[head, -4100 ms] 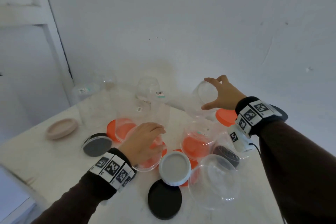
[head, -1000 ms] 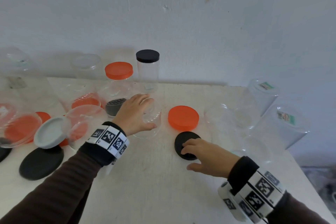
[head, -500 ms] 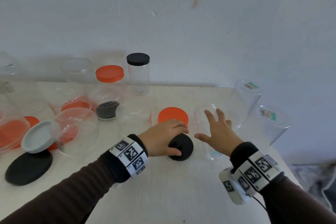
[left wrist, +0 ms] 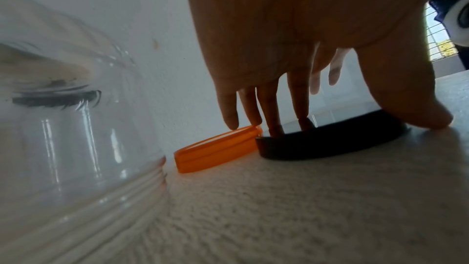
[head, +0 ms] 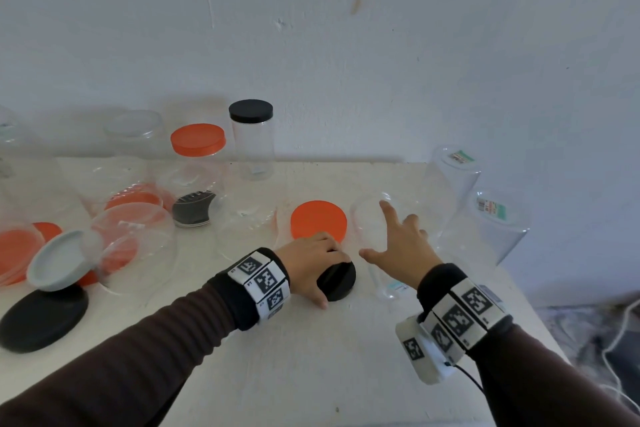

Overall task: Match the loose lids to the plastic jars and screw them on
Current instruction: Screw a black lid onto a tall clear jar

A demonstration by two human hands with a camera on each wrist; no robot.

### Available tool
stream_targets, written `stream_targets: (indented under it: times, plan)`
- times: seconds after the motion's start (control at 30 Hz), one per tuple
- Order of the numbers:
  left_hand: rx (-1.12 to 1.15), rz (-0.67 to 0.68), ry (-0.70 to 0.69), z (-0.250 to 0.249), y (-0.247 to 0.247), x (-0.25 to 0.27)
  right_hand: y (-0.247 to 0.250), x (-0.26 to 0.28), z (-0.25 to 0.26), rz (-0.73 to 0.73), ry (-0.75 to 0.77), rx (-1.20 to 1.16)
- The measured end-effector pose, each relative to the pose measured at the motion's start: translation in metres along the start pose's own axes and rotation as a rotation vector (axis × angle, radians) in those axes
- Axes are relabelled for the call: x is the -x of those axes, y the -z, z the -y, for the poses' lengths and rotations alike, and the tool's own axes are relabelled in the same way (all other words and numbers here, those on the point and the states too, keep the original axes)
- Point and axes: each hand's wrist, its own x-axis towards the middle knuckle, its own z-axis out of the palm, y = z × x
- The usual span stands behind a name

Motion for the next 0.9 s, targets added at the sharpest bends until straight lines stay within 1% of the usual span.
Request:
stream_targets:
  times: [0.1, 0.23, 0.3, 0.37, 0.43, 0.57, 0.63, 0.77, 0.9]
  plan:
    - [0.073, -0.022, 0.011, 0.001, 0.000, 0.004, 0.000, 0.004, -0.002, -0.047, 0.029, -0.088]
    - [0.271, -0.072, 0.048, 0.005, 0.004, 0.017, 0.003, 0.004, -0.007, -0.103, 0.012, -0.259]
    - [0.384, -0.094, 0.073, 0.008, 0.008, 0.025, 0.004, 0.004, -0.010, -0.137, 0.029, -0.341]
    - [0.462, -0.151, 0.078, 0.014, 0.012, 0.033, 0.005, 0.007, -0.011, -0.159, 0.054, -0.425]
    - [0.524, -0.261, 0.067, 0.020, 0.014, 0.041, 0.005, 0.009, -0.010, -0.165, 0.079, -0.515]
    - [0.773, -0.611, 0.023, 0.021, 0.016, 0.057, 0.003, 0.010, -0.006, -0.133, 0.122, -0.658]
    - [0.849, -0.736, 0.018, 0.020, 0.017, 0.060, 0.001, 0.010, -0.004, -0.115, 0.139, -0.707]
    - [0.888, -0.855, 0.014, 0.018, 0.023, 0.063, -0.004, 0.012, 0.001, -0.095, 0.191, -0.770]
    - [0.928, -0.900, 0.028, 0.013, 0.030, 0.064, -0.014, 0.015, 0.003, -0.035, 0.248, -0.770]
